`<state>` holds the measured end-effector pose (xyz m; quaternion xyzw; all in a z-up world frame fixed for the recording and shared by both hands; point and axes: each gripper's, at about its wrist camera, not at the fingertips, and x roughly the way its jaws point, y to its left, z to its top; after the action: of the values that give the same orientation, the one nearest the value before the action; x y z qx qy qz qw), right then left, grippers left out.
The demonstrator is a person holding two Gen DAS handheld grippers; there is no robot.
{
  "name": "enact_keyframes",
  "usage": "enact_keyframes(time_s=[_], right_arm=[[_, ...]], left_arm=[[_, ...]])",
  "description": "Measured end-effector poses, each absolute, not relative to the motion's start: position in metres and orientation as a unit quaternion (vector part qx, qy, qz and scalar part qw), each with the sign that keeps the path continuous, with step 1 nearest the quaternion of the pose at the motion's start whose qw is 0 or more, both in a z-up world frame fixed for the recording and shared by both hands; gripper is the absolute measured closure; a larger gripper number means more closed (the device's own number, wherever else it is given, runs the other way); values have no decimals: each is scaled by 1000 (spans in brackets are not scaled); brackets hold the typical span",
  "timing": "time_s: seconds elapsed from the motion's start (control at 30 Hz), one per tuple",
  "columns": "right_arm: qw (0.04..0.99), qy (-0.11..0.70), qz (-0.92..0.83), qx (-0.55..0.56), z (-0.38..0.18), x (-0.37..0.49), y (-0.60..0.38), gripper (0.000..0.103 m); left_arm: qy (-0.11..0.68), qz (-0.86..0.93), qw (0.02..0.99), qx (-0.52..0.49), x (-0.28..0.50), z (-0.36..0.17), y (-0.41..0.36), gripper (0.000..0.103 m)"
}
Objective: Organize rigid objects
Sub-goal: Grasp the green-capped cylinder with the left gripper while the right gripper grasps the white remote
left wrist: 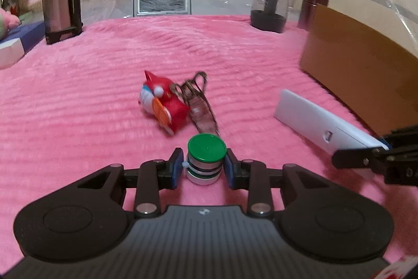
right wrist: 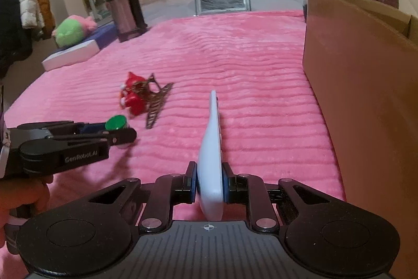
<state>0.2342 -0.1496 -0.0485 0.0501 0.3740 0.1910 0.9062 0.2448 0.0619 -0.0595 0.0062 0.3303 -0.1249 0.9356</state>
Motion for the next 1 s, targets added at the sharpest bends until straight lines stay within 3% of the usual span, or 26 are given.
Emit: enact_keyframes(time_s=[0.4,1.0], right_arm=[[900,386,200,-4,-62,174,-152,88],[906,375,196,7,-66,189,-152,88]], left_arm=[[352,-154,923,-4,161,-59,47,75],[331,-138,933,10,165,-67,39,75]])
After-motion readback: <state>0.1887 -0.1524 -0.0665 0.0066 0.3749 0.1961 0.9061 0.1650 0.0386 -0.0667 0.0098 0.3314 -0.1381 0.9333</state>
